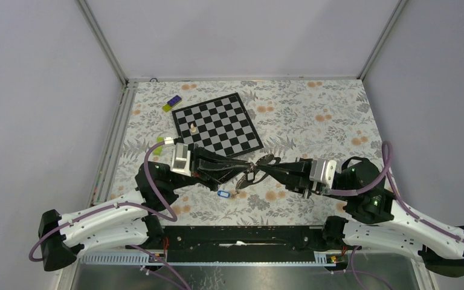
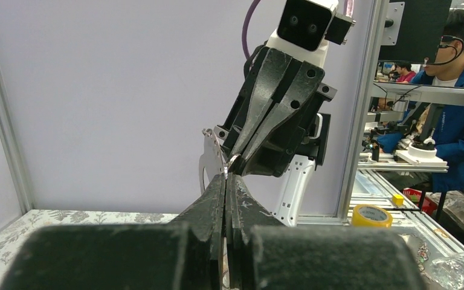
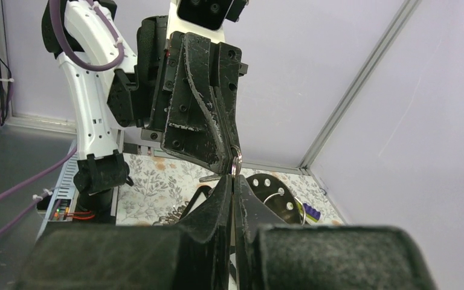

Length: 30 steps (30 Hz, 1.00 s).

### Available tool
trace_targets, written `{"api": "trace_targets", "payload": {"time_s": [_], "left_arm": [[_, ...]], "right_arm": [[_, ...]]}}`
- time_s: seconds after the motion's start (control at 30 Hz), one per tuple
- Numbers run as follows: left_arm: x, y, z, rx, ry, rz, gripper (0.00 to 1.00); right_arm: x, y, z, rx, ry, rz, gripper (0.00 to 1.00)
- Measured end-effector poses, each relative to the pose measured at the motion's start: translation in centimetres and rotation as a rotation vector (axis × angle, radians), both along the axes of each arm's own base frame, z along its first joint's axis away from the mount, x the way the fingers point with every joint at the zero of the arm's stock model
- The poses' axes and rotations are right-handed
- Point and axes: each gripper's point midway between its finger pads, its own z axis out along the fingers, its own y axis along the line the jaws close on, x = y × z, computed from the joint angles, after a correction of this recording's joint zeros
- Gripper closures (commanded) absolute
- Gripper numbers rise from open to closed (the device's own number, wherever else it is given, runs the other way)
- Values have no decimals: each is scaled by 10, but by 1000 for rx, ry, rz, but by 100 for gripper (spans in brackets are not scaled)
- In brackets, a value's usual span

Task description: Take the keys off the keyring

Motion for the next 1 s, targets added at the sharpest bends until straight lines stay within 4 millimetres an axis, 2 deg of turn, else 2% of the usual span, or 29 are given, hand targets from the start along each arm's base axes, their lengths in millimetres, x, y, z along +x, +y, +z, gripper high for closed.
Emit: {"api": "trace_targets", "payload": {"time_s": [0.23,0.57,0.87,1.0], "left_arm": [[-4,-1,-1,8,-9,-18,100],[-14,-3,-7,38,-17,-74,100],[-15,-6,-11,52,0,-88,100],[-15,-5,-8,40,8,-92,100]], "right_arm": [[-8,-7,4,-2,-106,20,100],[-25,-15,-7,-30,-338,70,100],[-24,-17,-15,41,-396,45,100],[-23,-16,-11,102,-396,36,100]]}}
